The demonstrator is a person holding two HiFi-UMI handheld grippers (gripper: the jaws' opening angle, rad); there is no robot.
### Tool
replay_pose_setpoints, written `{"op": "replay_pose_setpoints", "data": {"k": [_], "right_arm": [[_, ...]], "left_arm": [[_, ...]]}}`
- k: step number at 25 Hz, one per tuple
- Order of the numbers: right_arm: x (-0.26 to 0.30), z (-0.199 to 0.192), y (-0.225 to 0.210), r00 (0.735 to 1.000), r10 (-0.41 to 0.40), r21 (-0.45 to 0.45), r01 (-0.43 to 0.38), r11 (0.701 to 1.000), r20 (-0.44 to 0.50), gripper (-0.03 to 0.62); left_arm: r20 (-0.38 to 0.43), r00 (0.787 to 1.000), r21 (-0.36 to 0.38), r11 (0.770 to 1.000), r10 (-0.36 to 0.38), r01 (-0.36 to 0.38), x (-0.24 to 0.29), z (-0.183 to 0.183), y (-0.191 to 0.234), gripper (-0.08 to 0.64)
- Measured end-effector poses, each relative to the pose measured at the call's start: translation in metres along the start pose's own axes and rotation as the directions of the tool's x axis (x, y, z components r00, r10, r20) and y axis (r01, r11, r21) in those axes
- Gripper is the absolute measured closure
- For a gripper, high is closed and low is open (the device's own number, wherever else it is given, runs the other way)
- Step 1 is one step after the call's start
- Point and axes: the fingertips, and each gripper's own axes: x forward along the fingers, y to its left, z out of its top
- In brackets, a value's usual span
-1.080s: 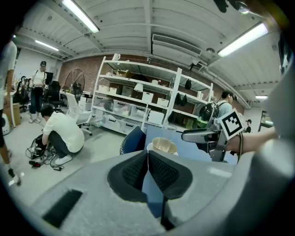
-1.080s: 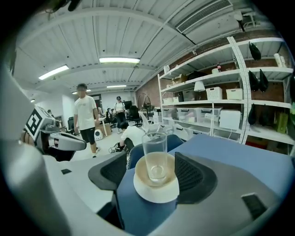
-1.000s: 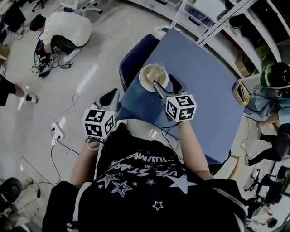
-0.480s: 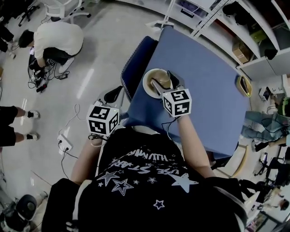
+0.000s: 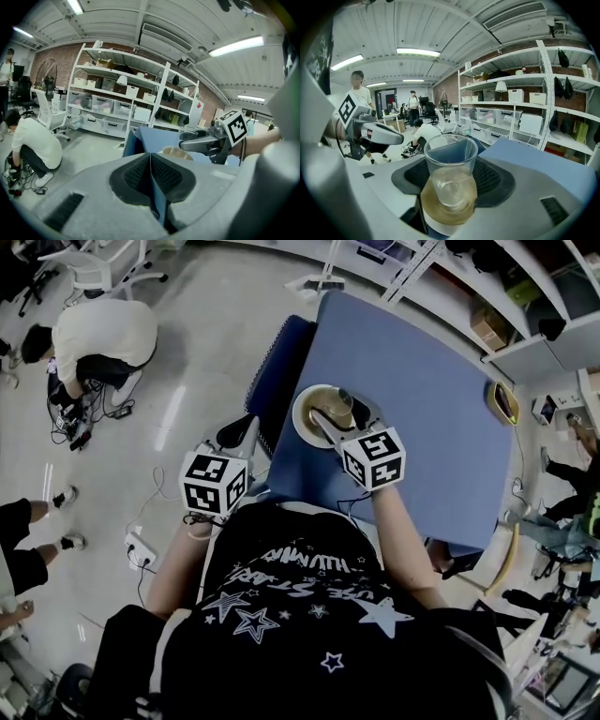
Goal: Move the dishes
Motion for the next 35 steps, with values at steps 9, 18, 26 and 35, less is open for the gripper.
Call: {"op": "replay_pose_setpoints", "data": {"k": [9, 18, 26, 35], "right_arm": [[-0.014, 0.065, -0.029, 0.991, -0.043, 0.031, 0.039, 0.999, 0.124, 0.313], [0.039, 0.058, -0.067, 0.998, -0.025, 0.009, 0.025, 1.0, 0.056, 0.313], [0.075, 0.037, -0.077, 1.0, -0.003, 0.011, 0.003, 1.0, -0.004, 0.313], [0.086, 0.024, -0.077, 1.0, 0.002, 0.001, -0.002, 1.0, -0.022, 0.313]], "left_arm": [[0.012, 0.999, 0.012, 0.999, -0.035, 0.035, 0.019, 0.013, 0.009, 0.538], [-0.006, 1.0, -0.002, 1.0, -0.03, 0.03, 0.03, 0.017, 0.026, 0.538], [-0.031, 0.999, -0.026, 1.0, -0.019, 0.018, 0.034, 0.008, 0.037, 0.538], [-0.046, 0.999, -0.027, 0.999, -0.028, 0.026, 0.039, 0.005, 0.033, 0.538]]}}
